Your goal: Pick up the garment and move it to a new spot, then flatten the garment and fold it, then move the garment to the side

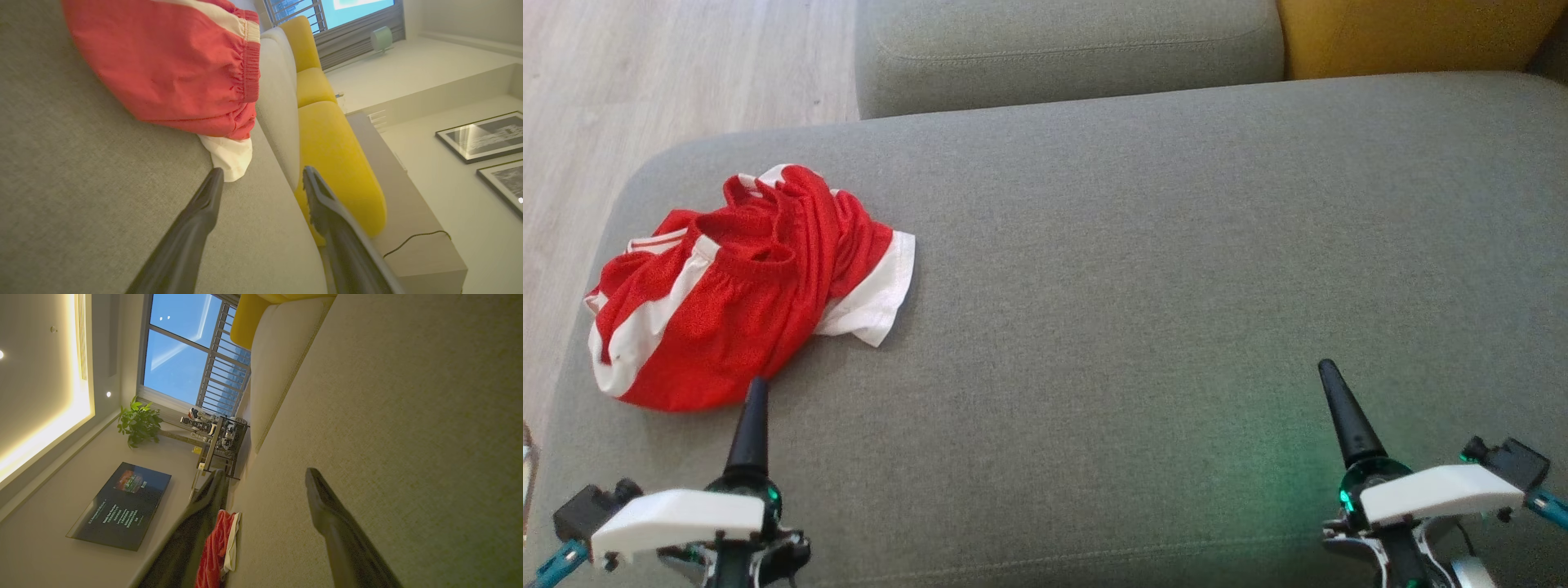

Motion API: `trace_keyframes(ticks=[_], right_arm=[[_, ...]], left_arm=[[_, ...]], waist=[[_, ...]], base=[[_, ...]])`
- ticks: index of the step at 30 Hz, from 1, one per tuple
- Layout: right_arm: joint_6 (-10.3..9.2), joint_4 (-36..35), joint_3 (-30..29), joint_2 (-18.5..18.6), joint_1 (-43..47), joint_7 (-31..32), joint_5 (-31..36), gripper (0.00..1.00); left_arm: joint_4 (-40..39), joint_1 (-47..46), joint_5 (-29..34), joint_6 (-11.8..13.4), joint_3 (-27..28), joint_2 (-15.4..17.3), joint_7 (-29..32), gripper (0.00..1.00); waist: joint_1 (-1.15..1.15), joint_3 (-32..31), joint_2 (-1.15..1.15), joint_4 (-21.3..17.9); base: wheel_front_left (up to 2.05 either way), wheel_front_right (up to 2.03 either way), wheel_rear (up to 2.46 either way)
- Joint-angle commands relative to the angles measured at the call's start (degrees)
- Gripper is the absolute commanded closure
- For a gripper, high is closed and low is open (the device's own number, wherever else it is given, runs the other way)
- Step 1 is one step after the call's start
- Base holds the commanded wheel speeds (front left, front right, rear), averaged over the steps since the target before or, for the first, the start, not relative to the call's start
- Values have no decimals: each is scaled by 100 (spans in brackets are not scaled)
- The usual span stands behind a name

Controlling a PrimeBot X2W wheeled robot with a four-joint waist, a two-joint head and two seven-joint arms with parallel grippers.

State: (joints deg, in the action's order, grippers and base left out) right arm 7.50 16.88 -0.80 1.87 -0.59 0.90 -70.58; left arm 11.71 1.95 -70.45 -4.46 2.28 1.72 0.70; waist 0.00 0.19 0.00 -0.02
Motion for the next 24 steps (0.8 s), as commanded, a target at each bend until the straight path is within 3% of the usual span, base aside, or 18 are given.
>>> trace_keyframes(ticks=[1, 24], right_arm=[[0, -269, 110, 37, -281, -84, 291, 0], [0, -641, 613, 53, -359, -455, 2080, 0]], left_arm=[[-288, -134, 328, 58, -9, 65, -75, 0], [-737, 2, 2142, 535, -324, 225, -444, 0]], waist=[[0, -5, 0, -3], [0, -7, 0, -24]], base=[[0, 0, 0], [0, 0, 0]])
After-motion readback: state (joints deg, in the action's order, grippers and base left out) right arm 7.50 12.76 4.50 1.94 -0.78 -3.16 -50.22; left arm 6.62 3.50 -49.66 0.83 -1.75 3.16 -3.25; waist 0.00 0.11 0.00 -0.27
